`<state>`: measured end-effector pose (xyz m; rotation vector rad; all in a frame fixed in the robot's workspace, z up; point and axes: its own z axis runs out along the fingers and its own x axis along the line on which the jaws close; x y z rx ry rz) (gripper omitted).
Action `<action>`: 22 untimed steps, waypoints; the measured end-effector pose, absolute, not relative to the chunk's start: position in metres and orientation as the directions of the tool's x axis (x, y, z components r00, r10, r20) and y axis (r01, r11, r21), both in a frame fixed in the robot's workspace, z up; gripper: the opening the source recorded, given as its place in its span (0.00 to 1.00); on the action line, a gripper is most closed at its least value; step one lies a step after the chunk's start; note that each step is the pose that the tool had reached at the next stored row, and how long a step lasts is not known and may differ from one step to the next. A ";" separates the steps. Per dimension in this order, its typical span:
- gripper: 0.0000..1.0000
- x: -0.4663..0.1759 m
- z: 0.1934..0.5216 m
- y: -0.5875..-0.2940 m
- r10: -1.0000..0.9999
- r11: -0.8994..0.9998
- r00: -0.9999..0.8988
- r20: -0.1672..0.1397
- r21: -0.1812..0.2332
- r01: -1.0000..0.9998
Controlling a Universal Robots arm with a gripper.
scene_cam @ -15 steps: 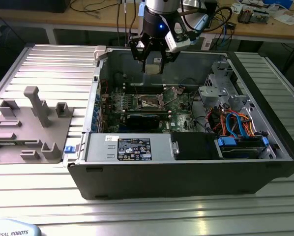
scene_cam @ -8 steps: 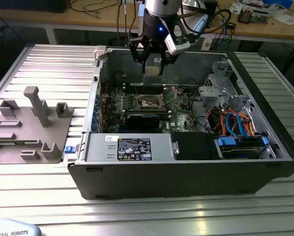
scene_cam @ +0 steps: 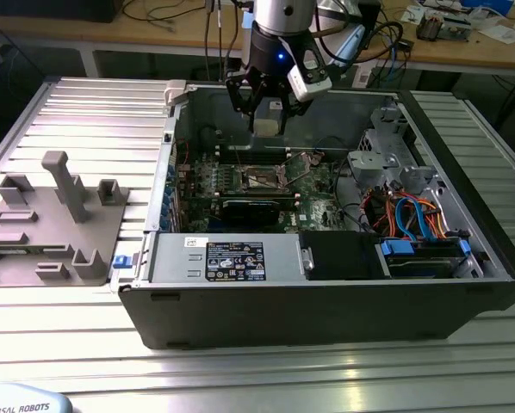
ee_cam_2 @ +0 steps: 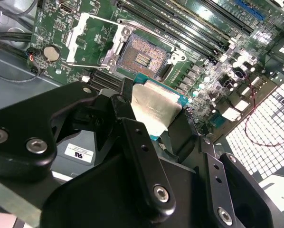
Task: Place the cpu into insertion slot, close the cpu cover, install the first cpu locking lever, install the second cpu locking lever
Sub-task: 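Place the cpu into insertion slot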
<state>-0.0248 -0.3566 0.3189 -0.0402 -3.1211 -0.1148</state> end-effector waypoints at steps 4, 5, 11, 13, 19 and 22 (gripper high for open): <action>0.54 -0.025 0.319 -0.357 0.025 0.997 -1.000 0.019 0.073 0.026; 0.54 -0.025 0.319 -0.357 0.033 0.997 -0.999 0.019 0.067 0.034; 0.54 -0.025 0.319 -0.357 0.058 0.997 -0.998 0.019 0.059 0.059; 0.54 -0.025 0.318 -0.357 0.063 0.996 -0.998 0.018 0.058 0.064; 0.54 -0.025 0.318 -0.357 0.083 0.995 -0.996 0.018 0.052 0.083; 0.54 -0.025 0.318 -0.357 0.090 0.995 -0.996 0.018 0.050 0.091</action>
